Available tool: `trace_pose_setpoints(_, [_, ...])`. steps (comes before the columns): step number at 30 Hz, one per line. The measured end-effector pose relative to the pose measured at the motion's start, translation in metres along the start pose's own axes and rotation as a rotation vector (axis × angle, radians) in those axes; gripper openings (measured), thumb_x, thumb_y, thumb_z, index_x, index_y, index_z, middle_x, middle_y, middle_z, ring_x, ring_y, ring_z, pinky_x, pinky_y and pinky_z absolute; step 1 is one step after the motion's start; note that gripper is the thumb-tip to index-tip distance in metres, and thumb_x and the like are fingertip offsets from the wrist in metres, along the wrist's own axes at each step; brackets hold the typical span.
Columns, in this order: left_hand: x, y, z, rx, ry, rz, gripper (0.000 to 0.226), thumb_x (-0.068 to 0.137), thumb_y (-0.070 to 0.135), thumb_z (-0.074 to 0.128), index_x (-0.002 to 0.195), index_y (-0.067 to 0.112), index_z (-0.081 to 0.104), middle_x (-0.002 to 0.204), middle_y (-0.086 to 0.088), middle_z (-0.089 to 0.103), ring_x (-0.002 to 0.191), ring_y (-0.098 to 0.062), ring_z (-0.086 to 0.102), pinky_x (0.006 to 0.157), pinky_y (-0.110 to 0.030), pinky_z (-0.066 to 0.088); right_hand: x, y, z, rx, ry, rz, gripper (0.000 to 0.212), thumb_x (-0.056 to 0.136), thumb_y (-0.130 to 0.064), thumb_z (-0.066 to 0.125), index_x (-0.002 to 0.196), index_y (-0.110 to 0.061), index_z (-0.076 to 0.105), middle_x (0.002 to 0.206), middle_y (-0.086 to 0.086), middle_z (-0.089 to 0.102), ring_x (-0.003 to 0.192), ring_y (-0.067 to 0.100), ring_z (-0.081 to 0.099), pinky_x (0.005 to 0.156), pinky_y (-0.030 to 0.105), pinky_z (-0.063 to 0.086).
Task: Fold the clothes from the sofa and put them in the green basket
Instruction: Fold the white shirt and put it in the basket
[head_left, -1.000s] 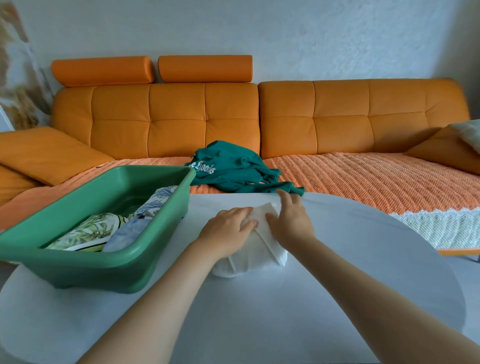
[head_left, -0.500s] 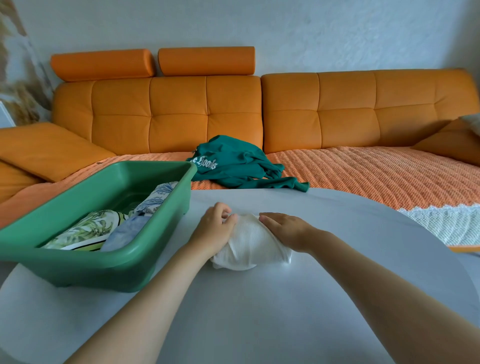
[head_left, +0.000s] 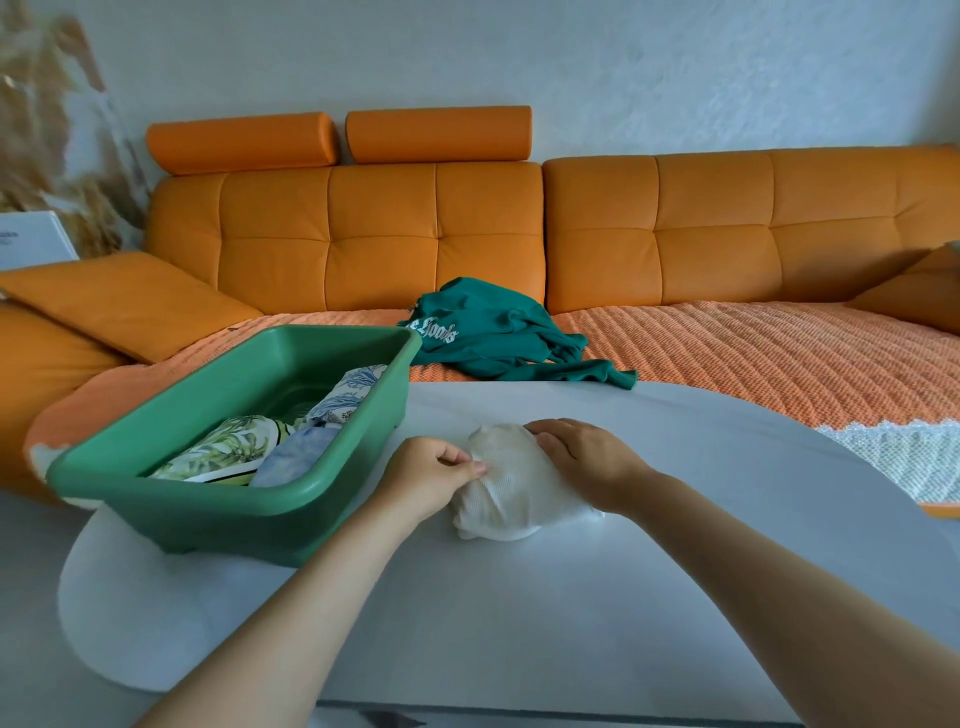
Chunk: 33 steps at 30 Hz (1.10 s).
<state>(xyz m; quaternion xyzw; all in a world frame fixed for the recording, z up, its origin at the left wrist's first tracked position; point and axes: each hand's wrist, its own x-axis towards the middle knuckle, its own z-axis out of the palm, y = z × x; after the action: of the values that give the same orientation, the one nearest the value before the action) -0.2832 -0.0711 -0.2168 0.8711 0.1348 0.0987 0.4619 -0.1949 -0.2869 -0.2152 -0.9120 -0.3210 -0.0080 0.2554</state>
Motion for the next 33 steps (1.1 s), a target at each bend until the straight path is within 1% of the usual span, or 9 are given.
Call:
trace_pose_setpoints(5, [-0.004, 0.006, -0.022, 0.020, -0.049, -0.055, 0.020, 0.091, 0.025, 0.072, 0.081, 0.008, 0.073, 0.073, 0.004, 0.064, 0.068, -0.010, 0.054, 0.061, -0.020, 0.042, -0.002, 0.004, 0.001, 0.023, -0.046, 0.066, 0.043, 0.107, -0.041, 0.023, 0.137, -0.039, 0.054, 0.142, -0.014, 0.054, 0.128, 0.013, 0.048, 0.106, 0.027, 0.031])
trace_pose_setpoints(9, [-0.017, 0.000, -0.040, 0.308, -0.349, -0.113, 0.024, 0.092, 0.030, 0.070, 0.072, 0.021, 0.063, 0.068, 0.005, 0.059, 0.057, -0.009, 0.049, 0.052, -0.018, 0.037, 0.004, 0.003, 0.003, 0.084, -0.124, 0.093, 0.041, 0.107, -0.043, 0.025, 0.136, -0.043, 0.055, 0.144, -0.016, 0.052, 0.132, 0.013, 0.045, 0.113, 0.031, 0.028])
trace_pose_setpoints(11, [-0.020, 0.001, -0.035, 0.374, -0.387, -0.107, 0.027, 0.092, 0.030, 0.069, 0.068, 0.022, 0.057, 0.070, 0.004, 0.057, 0.061, -0.014, 0.051, 0.056, -0.022, 0.037, 0.007, 0.000, 0.004, 0.118, -0.146, 0.093, 0.040, 0.108, -0.042, 0.026, 0.136, -0.043, 0.054, 0.146, -0.015, 0.050, 0.134, 0.013, 0.043, 0.113, 0.030, 0.026])
trace_pose_setpoints(15, [-0.021, 0.020, -0.032, 0.482, -0.058, 0.183, 0.012, 0.082, 0.031, 0.061, 0.077, 0.027, 0.050, 0.085, 0.011, 0.055, 0.075, -0.011, 0.051, 0.062, -0.027, 0.037, 0.010, 0.000, 0.004, 0.135, -0.134, 0.121, 0.039, 0.108, -0.038, 0.030, 0.139, -0.038, 0.053, 0.148, -0.012, 0.049, 0.136, 0.015, 0.041, 0.112, 0.029, 0.025])
trace_pose_setpoints(19, [-0.031, 0.026, -0.021, 0.449, -0.281, 0.446, 0.022, 0.067, 0.042, 0.078, 0.074, 0.035, 0.058, 0.085, 0.016, 0.056, 0.077, 0.003, 0.052, 0.061, -0.009, 0.036, 0.008, 0.001, 0.005, 0.119, -0.111, 0.127, 0.039, 0.107, -0.038, 0.032, 0.138, -0.035, 0.055, 0.146, -0.009, 0.052, 0.133, 0.017, 0.044, 0.107, 0.029, 0.029])
trace_pose_setpoints(22, [-0.029, 0.018, -0.019, 0.504, -0.236, 0.519, 0.029, 0.061, 0.032, 0.087, 0.074, 0.030, 0.061, 0.085, 0.013, 0.055, 0.074, 0.001, 0.052, 0.061, -0.013, 0.038, 0.006, -0.002, 0.001, -0.006, 0.027, 0.071, 0.037, 0.105, -0.032, 0.040, 0.137, -0.029, 0.057, 0.145, -0.003, 0.053, 0.132, 0.020, 0.046, 0.109, 0.033, 0.034])
trace_pose_setpoints(25, [-0.025, 0.009, -0.020, 0.551, -0.077, 0.501, 0.024, 0.064, 0.028, 0.088, 0.069, 0.025, 0.064, 0.075, 0.012, 0.056, 0.069, -0.006, 0.053, 0.061, -0.023, 0.042, 0.000, -0.011, 0.002, -0.082, 0.217, -0.162, 0.035, 0.101, -0.017, 0.048, 0.132, -0.024, 0.063, 0.143, 0.000, 0.056, 0.131, 0.020, 0.050, 0.108, 0.033, 0.037])
trace_pose_setpoints(29, [-0.026, -0.009, -0.010, 0.387, 0.026, 0.320, 0.022, 0.070, 0.019, 0.087, 0.065, 0.027, 0.067, 0.061, 0.015, 0.061, 0.062, -0.002, 0.058, 0.063, -0.025, 0.048, -0.006, -0.015, 0.008, -0.110, 0.042, -0.151, 0.044, 0.101, -0.050, 0.045, 0.140, -0.032, 0.053, 0.147, -0.008, 0.050, 0.134, 0.014, 0.045, 0.109, 0.031, 0.034])
trace_pose_setpoints(33, [-0.019, -0.019, -0.008, 0.160, 0.062, 0.167, 0.032, 0.072, 0.014, 0.084, 0.069, 0.035, 0.060, 0.063, 0.015, 0.065, 0.057, 0.006, 0.058, 0.055, -0.014, 0.044, -0.005, -0.013, 0.006, -0.118, 0.009, -0.094, 0.052, 0.096, -0.060, 0.047, 0.143, -0.037, 0.047, 0.150, -0.011, 0.046, 0.134, 0.014, 0.043, 0.108, 0.032, 0.032])
